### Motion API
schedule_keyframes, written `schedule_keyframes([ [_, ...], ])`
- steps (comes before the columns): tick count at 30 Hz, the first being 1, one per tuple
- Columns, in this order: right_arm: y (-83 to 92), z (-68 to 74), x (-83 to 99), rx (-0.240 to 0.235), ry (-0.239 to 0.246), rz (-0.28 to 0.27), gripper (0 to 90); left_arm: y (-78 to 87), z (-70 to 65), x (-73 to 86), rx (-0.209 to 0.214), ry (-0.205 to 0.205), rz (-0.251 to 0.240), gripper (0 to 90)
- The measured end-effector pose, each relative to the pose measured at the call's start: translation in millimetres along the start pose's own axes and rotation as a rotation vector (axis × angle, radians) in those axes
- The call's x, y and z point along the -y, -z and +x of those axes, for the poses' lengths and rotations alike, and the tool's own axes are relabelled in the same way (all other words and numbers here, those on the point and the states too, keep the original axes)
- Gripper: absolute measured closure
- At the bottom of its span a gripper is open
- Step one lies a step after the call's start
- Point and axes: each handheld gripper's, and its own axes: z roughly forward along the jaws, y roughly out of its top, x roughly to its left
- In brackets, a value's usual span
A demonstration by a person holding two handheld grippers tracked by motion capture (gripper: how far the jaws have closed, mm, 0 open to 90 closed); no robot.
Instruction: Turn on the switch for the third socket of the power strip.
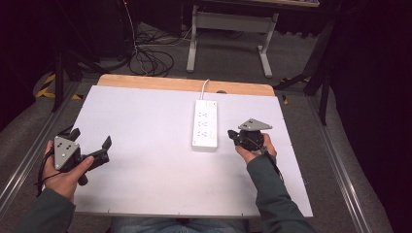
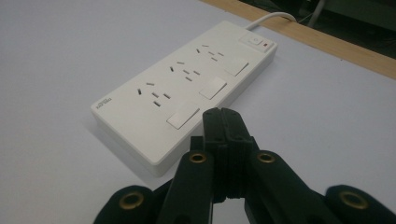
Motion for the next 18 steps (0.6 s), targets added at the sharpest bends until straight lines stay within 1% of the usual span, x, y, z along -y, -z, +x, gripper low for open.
schedule_keyframes([
  [2, -0.3, -0.1, -1.6, 0.004, 0.004, 0.0, 90.0, 0.3, 0.3, 0.3, -0.001, -0.003, 0.001, 3.1],
  [11, -5.9, 0.1, -4.2, -0.004, 0.009, 0.008, 90.0, 2.6, 0.9, 1.9, 0.002, -0.005, 0.008, 3.2],
  [13, -7.4, 0.4, -5.2, -0.006, 0.012, 0.011, 90.0, 4.7, 1.9, 2.2, -0.002, -0.008, 0.008, 3.2],
  [18, -11.6, 2.4, -9.0, -0.016, 0.02, 0.01, 90.0, 9.3, 5.2, 3.9, -0.013, -0.003, 0.014, 3.3],
])
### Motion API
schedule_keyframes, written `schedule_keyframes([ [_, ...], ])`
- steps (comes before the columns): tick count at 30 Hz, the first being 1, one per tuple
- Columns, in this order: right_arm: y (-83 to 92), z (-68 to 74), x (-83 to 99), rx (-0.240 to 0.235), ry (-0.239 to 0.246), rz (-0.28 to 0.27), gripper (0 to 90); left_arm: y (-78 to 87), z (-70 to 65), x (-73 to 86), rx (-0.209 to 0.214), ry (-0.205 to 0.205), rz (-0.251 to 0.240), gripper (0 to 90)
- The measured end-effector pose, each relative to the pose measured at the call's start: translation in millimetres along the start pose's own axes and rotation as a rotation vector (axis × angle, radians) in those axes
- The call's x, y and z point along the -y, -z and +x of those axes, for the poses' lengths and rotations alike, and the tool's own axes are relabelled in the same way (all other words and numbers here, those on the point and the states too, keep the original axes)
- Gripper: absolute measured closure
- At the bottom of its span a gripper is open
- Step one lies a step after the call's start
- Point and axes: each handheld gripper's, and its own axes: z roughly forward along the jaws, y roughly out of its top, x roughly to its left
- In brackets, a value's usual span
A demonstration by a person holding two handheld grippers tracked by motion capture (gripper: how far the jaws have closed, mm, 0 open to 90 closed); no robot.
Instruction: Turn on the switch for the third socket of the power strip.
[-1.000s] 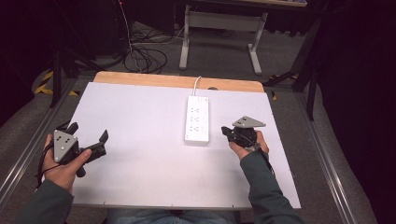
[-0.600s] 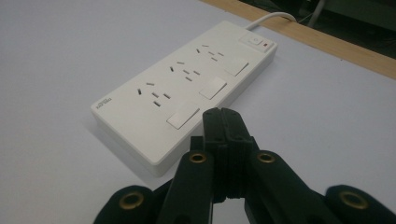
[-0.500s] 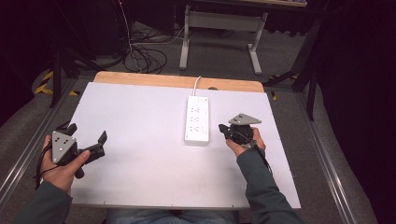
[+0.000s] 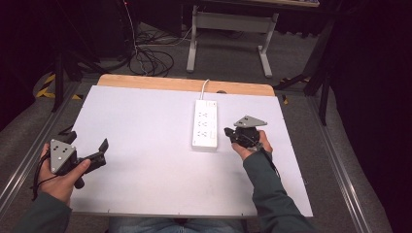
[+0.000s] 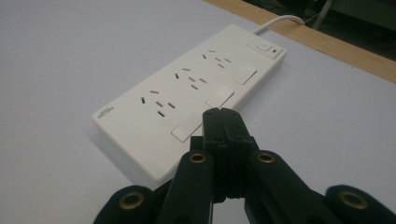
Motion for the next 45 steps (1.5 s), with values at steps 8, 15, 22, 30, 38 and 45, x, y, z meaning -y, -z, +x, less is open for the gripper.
schedule_keyframes([
  [8, -5.6, 1.7, -4.5, -0.009, 0.008, 0.002, 90.0, 5.4, 3.5, 1.5, -0.013, 0.001, -0.001, 3.5],
  [15, -9.5, 2.0, -7.9, -0.013, 0.011, 0.005, 90.0, 5.9, 3.6, 1.8, -0.013, -0.002, 0.001, 3.6],
  [22, -16.1, 6.3, -11.9, -0.023, 0.026, 0.014, 90.0, 7.1, 4.6, 2.3, -0.018, -0.002, 0.001, 3.7],
  [30, -21.3, 6.4, -14.0, -0.024, 0.033, 0.02, 90.0, 9.3, 6.5, 2.4, -0.023, -0.003, 0.005, 3.7],
  [38, -27.6, 9.6, -16.0, -0.032, 0.036, 0.036, 90.0, 8.6, 6.2, 2.7, -0.02, -0.003, 0.007, 3.7],
  [45, -30.8, 12.2, -15.7, -0.035, 0.042, 0.046, 90.0, 7.4, 5.4, 2.8, -0.016, -0.001, 0.005, 3.9],
])
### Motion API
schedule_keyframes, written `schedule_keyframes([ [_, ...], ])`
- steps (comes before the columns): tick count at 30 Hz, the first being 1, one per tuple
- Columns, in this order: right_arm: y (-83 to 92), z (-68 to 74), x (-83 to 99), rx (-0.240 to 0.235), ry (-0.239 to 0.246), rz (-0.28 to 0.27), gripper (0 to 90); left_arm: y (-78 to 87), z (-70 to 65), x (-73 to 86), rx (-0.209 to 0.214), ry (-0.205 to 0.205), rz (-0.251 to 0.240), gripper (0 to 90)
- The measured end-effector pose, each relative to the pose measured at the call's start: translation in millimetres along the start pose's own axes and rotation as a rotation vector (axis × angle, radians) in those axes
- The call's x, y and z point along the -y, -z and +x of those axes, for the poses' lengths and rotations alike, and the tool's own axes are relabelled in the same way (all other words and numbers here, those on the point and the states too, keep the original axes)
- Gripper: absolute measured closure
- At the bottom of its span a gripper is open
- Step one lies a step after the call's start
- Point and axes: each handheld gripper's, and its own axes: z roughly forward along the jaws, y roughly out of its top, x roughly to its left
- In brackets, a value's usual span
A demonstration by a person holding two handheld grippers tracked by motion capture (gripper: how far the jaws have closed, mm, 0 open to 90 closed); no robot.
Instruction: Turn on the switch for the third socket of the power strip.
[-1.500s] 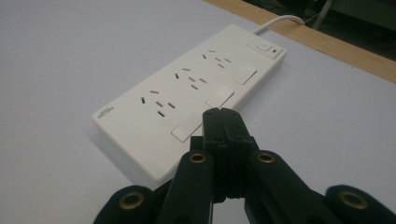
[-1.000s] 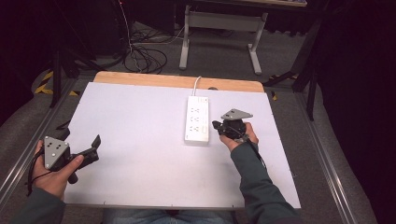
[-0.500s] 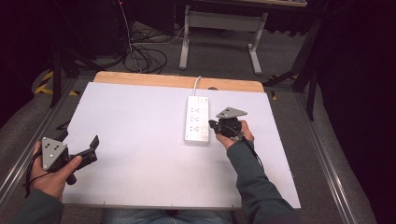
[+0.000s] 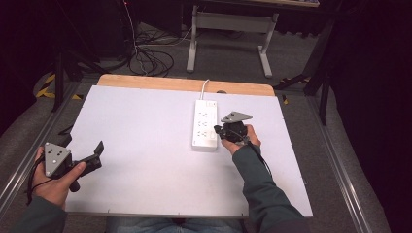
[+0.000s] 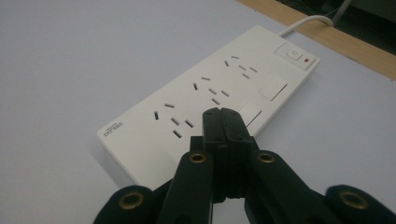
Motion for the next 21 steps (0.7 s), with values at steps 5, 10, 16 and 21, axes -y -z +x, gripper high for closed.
schedule_keyframes([
  [5, -3.7, 2.1, 1.0, -0.006, 0.013, 0.015, 90.0, 0.1, 0.0, 0.0, 0.002, -0.003, 0.002, 3.9],
  [10, -6.8, 3.5, 2.3, -0.007, 0.016, 0.028, 90.0, 0.9, 0.4, 0.3, 0.003, 0.001, 0.005, 4.1],
  [16, -11.3, 6.7, 3.2, -0.021, 0.017, 0.038, 90.0, 0.7, 0.4, 1.0, 0.004, -0.002, 0.009, 4.1],
  [21, -15.0, 6.3, 3.2, -0.017, 0.016, 0.039, 90.0, 0.8, 0.5, 1.1, 0.006, 0.0, 0.009, 4.2],
])
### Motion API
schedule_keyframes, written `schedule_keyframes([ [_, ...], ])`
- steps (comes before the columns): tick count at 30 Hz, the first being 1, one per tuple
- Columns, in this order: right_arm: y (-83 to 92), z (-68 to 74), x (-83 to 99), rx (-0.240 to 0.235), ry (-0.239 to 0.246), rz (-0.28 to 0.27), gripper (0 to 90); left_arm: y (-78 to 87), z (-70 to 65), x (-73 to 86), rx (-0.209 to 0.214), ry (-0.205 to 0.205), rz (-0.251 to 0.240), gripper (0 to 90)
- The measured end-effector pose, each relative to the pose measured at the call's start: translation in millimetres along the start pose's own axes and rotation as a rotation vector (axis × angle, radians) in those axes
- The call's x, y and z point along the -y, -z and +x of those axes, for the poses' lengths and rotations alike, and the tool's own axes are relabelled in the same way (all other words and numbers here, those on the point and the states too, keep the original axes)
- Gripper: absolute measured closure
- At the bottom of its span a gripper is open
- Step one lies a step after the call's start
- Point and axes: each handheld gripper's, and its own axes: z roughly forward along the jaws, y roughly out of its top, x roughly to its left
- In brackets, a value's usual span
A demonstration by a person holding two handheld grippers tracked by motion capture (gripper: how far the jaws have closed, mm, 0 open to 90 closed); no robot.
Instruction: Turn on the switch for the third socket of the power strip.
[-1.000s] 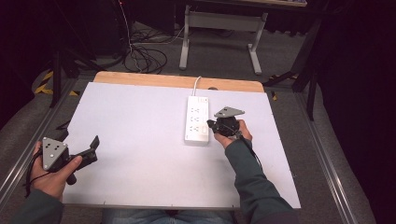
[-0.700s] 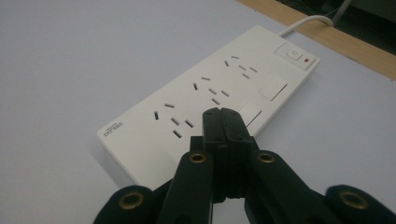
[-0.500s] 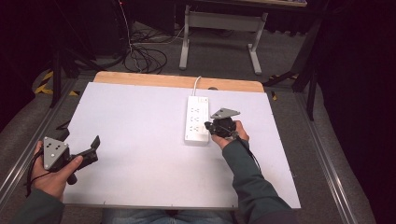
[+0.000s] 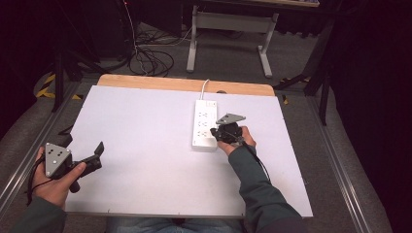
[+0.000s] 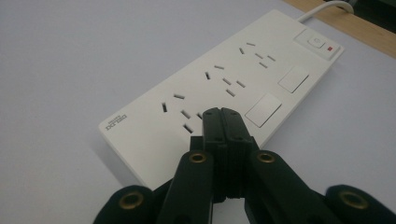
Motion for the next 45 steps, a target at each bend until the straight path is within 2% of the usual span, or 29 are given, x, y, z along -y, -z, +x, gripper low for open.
schedule_keyframes([
  [3, -0.7, -2.6, 0.9, 0.008, -0.003, 0.003, 90.0, 0.0, 0.1, 0.0, 0.001, 0.002, 0.001, 4.2],
  [6, -1.8, -5.2, 1.1, 0.01, -0.031, -0.006, 90.0, 0.2, -0.3, 0.0, 0.003, 0.004, 0.0, 4.2],
  [15, -9.8, -7.9, 2.1, 0.015, -0.036, 0.011, 90.0, 0.3, -0.2, 0.1, 0.003, 0.005, 0.002, 4.2],
  [34, -18.0, -6.3, 3.0, 0.031, -0.011, 0.029, 90.0, 2.0, 0.6, 0.7, 0.001, 0.007, 0.007, 4.2],
  [45, -18.4, -6.5, 3.4, 0.028, -0.024, 0.023, 90.0, 2.0, 0.4, 0.7, 0.004, 0.008, 0.007, 4.2],
])
